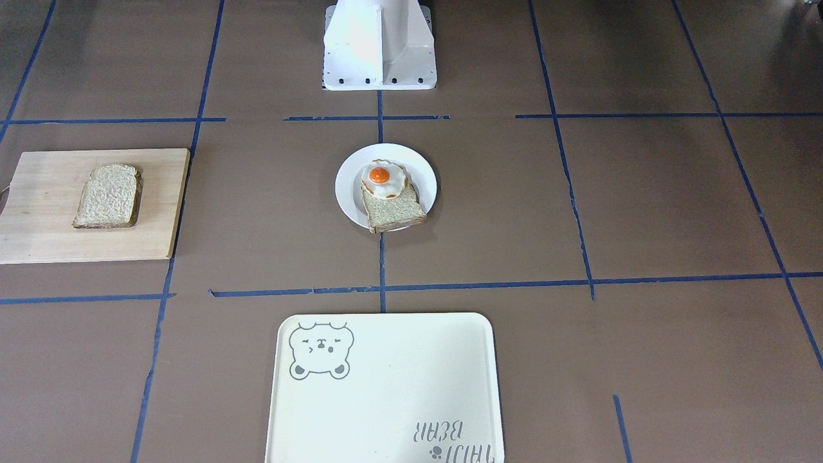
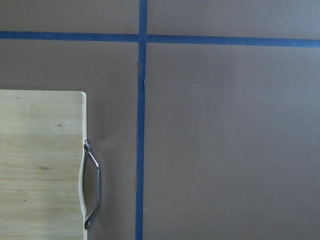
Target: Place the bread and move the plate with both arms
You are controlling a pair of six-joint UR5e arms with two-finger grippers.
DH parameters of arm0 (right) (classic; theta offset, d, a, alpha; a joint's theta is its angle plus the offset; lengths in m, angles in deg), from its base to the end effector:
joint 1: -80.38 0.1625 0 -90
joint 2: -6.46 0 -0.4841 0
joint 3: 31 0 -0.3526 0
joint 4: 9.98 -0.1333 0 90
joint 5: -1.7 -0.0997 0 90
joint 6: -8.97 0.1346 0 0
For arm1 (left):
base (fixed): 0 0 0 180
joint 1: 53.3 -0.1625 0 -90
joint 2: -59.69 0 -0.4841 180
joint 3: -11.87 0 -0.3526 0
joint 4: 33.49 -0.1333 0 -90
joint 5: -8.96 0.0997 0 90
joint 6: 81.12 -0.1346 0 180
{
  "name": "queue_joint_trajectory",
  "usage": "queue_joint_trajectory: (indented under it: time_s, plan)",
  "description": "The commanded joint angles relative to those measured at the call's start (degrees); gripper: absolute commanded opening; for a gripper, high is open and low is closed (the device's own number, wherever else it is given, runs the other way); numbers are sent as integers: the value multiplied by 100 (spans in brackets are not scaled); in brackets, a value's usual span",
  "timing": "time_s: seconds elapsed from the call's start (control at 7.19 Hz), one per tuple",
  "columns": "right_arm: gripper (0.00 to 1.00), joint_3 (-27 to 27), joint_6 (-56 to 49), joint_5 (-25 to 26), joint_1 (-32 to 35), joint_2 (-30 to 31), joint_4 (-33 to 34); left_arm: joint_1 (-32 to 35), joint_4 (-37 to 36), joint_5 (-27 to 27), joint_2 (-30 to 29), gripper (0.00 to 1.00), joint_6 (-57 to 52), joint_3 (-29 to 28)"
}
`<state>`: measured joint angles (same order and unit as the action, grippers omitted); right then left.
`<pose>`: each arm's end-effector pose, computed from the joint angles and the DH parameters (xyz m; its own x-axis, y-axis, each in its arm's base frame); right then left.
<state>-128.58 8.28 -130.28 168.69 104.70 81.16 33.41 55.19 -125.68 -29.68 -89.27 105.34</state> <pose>0.0321 -0.3808 0.7488 0.7433 -0.0130 0.6689 0.0384 0.9990 -0.0234 -0.0129 -0.4505 0.7222 0.6940 0.2003 -0.6915 -0.1573 0.9795 0.1258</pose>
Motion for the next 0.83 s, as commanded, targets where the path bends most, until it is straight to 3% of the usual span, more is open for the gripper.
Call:
queue_joint_trajectory:
  time_s: [0.0, 0.42, 0.56, 0.7]
  plan:
    - [100, 11, 52, -3, -7, -42, 8, -5, 70, 357, -142, 100, 15, 13]
    - [100, 46, 60, -55, -7, -86, -375, -5, 159, 386, -415, 100, 15, -136]
    - [100, -32, 78, -317, -25, -103, -422, -5, 150, 386, -424, 100, 24, -153]
    - [100, -163, 235, -902, -86, -129, -483, -13, 159, 377, -441, 100, 24, -162]
